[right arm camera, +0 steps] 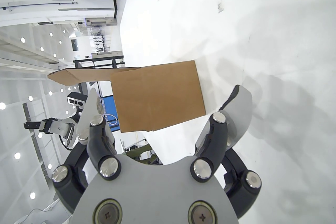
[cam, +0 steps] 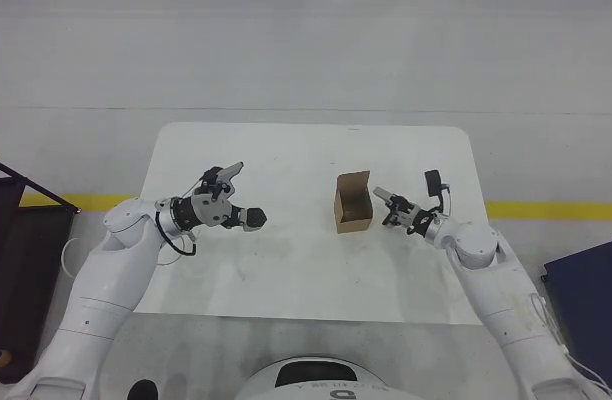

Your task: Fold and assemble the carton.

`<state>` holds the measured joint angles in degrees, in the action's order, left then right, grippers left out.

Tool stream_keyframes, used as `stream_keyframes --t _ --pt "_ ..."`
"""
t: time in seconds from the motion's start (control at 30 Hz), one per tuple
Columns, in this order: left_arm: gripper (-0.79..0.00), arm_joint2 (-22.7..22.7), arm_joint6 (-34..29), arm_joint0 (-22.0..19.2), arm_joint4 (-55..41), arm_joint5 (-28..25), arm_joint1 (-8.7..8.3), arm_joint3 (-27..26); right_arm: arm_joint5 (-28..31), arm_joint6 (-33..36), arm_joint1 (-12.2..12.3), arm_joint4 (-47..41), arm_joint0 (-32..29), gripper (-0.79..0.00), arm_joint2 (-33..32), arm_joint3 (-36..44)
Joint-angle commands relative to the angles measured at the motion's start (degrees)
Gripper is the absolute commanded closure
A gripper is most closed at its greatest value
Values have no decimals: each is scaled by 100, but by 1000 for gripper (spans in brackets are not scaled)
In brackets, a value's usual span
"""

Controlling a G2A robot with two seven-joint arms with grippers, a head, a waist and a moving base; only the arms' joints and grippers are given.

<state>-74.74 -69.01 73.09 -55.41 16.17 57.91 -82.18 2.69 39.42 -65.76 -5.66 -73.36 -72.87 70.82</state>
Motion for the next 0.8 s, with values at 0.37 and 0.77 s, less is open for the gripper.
stream_keyframes --t 0.37,0.77 --pt "-785 0 0 0 0 0 0 0 11 62 -2 268 -19 -400 178 260" --pt "-785 0 0 0 0 0 0 0 111 218 -10 -76 32 -416 152 210"
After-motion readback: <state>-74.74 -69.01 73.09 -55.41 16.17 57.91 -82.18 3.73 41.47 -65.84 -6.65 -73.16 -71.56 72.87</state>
